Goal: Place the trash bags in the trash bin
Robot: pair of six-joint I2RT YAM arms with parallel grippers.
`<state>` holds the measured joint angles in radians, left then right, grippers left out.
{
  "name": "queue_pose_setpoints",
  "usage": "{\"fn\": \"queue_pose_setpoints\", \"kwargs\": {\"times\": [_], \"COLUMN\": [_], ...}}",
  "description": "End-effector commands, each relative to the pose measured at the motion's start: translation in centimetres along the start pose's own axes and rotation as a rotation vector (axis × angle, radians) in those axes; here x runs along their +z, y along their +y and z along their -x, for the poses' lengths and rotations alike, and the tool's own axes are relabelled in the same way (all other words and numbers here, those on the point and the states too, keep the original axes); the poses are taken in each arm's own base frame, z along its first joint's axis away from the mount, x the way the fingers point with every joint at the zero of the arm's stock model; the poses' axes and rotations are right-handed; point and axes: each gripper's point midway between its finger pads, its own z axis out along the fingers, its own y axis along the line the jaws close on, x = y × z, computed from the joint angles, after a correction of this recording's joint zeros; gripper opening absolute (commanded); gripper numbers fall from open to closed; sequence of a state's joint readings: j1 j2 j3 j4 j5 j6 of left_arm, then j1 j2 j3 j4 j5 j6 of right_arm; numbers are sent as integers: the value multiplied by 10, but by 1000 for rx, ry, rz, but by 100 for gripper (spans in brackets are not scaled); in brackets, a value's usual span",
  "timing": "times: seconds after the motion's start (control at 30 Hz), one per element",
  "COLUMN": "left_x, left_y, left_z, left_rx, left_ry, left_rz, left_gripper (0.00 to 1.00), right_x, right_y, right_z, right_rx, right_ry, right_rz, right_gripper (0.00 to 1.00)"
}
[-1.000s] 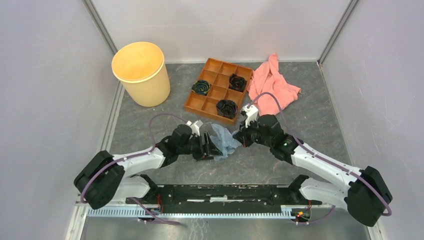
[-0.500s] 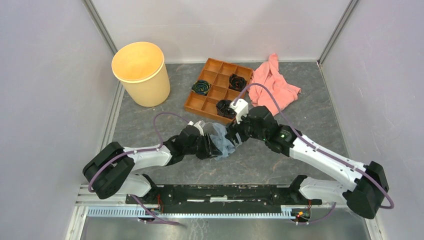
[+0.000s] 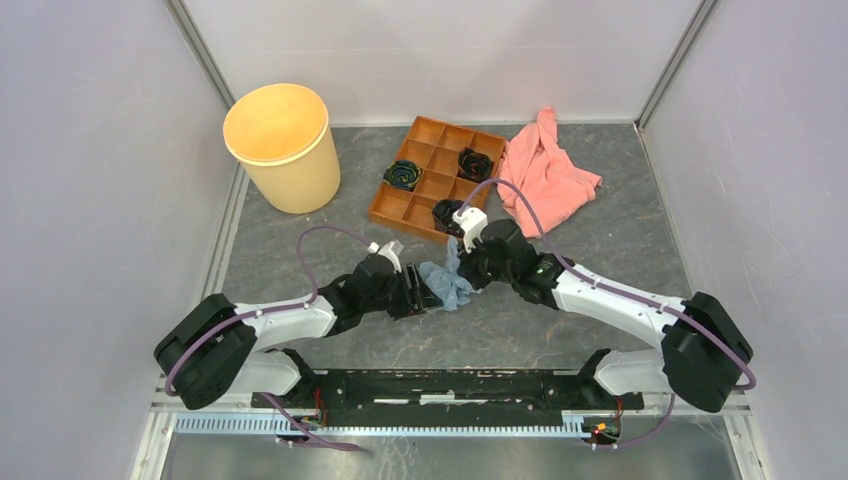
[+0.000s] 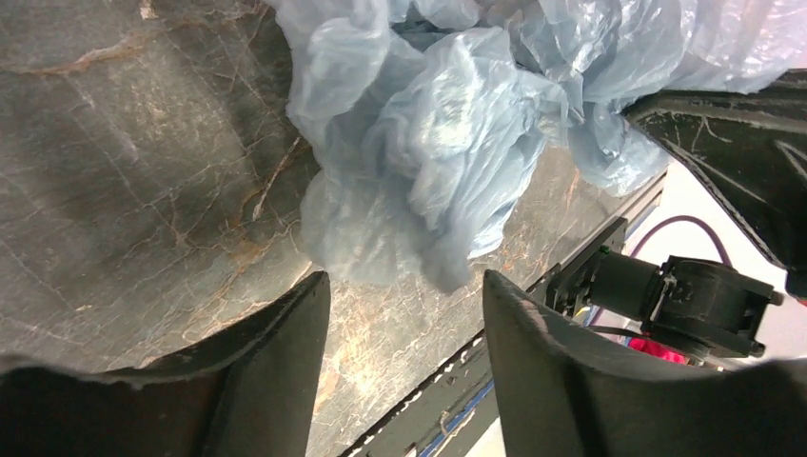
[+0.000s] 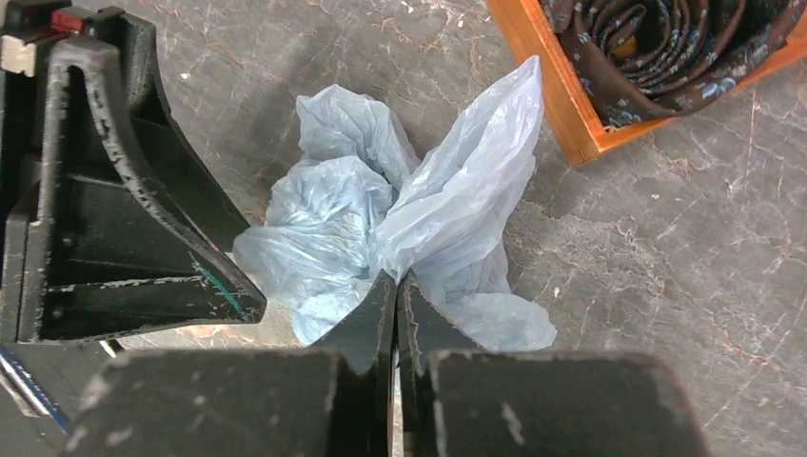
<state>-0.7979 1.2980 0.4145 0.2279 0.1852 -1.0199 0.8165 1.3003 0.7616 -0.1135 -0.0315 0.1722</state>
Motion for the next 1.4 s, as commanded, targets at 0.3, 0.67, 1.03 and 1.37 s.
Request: {"fn": "queue_pose_setpoints", "kwargs": {"times": [0.3, 0.67, 1.03, 1.37], "left_x": [-1, -64, -44, -22], "left_y": [-4, 10, -58, -36], "left_z": [31, 54, 35, 16], "left_rx": [14, 158, 91, 38], "left_ry": [-101, -176, -42, 35], "left_rz": [20, 161, -211, -170], "left_gripper": [19, 2, 78, 77], "right_x": [-43, -60, -67, -76], "right_y": [14, -26, 28, 43], "right_z": [27, 9, 36, 50], "right_rx": [125, 99, 220, 309], "right_ry": [-172, -121, -228, -307], "right_rz": [206, 17, 320, 418], "right_gripper": [0, 0, 1, 0]}}
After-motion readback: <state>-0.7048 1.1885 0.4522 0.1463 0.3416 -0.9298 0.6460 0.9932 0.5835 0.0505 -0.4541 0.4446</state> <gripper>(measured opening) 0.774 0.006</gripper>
